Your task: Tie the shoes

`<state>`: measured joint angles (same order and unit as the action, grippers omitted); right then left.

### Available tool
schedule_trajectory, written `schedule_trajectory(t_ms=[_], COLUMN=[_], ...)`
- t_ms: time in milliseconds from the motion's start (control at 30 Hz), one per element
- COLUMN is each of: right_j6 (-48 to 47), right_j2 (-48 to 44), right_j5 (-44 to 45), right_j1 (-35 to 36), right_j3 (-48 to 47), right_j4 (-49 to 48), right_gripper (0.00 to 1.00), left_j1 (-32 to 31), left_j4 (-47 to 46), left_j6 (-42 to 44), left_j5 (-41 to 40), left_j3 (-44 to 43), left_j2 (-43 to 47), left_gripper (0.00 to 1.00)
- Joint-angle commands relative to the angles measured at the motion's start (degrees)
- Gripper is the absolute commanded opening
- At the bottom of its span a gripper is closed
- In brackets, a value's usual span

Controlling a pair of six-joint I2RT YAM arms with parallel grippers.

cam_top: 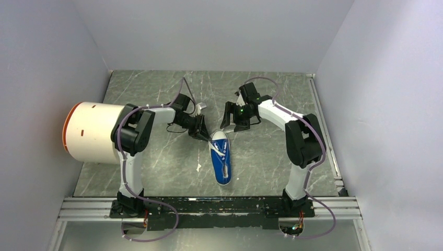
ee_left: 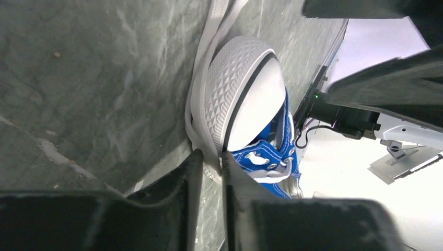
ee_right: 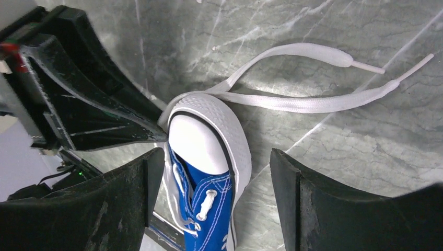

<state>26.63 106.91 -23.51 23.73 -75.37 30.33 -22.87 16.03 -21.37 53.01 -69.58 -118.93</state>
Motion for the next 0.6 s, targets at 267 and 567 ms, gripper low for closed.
schedule_trajectory(t_ms=[267,567], right_j6=[0.1,4.6], right_j2=[-0.3,-2.6], right_j5=[-3.4,-6.6], right_j1=[-3.0,-7.9], right_j3=[2.0,5.6], right_j4=[-2.5,-4.6], right_gripper=[0.78,0.78], left_j1=[-3.7,-8.6], left_j4=[7.4,12.7], left_j6=[5.2,8.2], left_j5=[-4.4,-3.6], left_j3=[-5.9,-12.3], left_j2=[11.9,13.5], left_gripper=[0.05,0.05])
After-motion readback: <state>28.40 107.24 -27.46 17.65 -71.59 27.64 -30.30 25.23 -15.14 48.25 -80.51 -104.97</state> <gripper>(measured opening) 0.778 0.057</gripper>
